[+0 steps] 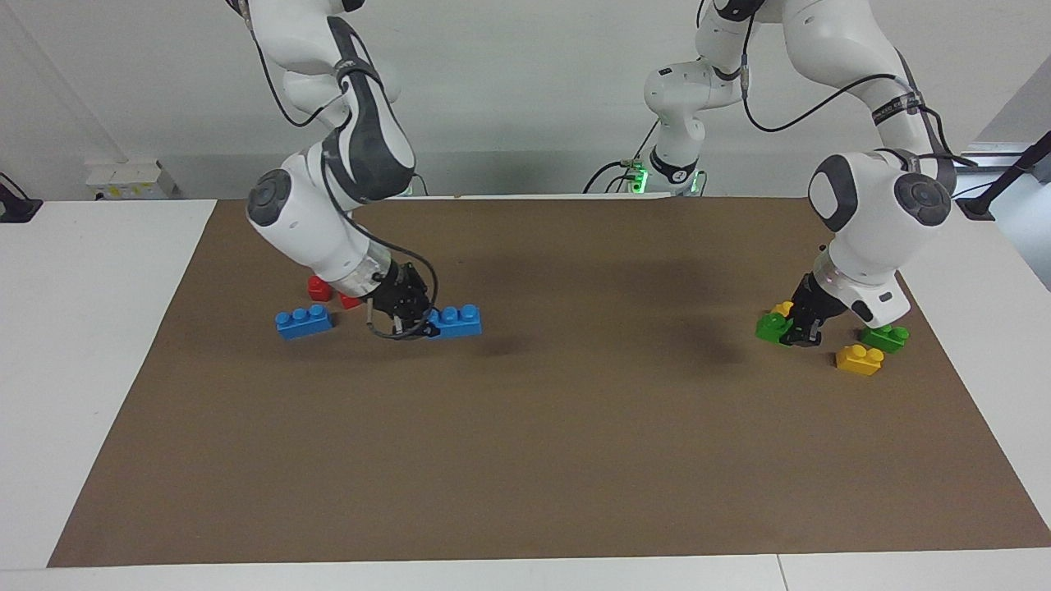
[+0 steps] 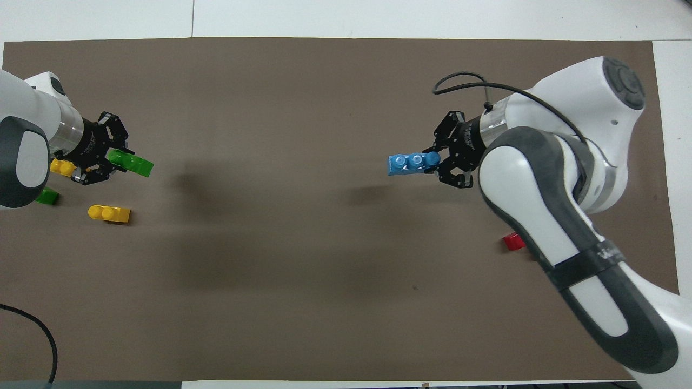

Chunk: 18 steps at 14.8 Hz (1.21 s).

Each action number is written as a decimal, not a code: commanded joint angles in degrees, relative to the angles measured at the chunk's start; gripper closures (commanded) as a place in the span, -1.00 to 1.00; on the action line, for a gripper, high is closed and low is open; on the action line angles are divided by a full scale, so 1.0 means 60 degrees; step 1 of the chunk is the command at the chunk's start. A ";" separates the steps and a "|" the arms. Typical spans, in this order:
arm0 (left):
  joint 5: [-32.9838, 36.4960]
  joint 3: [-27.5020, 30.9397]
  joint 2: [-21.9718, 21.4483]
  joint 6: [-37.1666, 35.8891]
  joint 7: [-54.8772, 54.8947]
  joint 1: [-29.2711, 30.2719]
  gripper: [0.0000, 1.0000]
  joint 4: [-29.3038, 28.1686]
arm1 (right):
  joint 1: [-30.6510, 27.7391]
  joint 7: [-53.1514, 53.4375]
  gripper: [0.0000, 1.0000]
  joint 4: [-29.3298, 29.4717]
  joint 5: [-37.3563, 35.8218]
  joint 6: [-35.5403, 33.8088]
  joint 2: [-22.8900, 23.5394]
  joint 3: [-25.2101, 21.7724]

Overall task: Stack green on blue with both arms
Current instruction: 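Lift the green brick with the left gripper while the right gripper carries the blue brick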

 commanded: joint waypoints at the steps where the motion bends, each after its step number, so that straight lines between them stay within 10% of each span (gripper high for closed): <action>1: -0.0137 0.0079 -0.0650 -0.0595 -0.1120 -0.0501 1.00 -0.0179 | 0.0758 0.0832 1.00 -0.0508 0.0192 0.0993 -0.0162 -0.0062; 4: -0.0181 0.0093 -0.1061 -0.0816 -0.2920 -0.1277 1.00 -0.0223 | 0.1596 0.1390 1.00 -0.1417 0.0192 0.2767 -0.0309 -0.0062; 18: -0.0167 0.0108 -0.1326 -0.0729 -0.6807 -0.3433 1.00 -0.0399 | 0.2974 0.2020 1.00 -0.1477 0.0134 0.4030 0.0819 -0.0047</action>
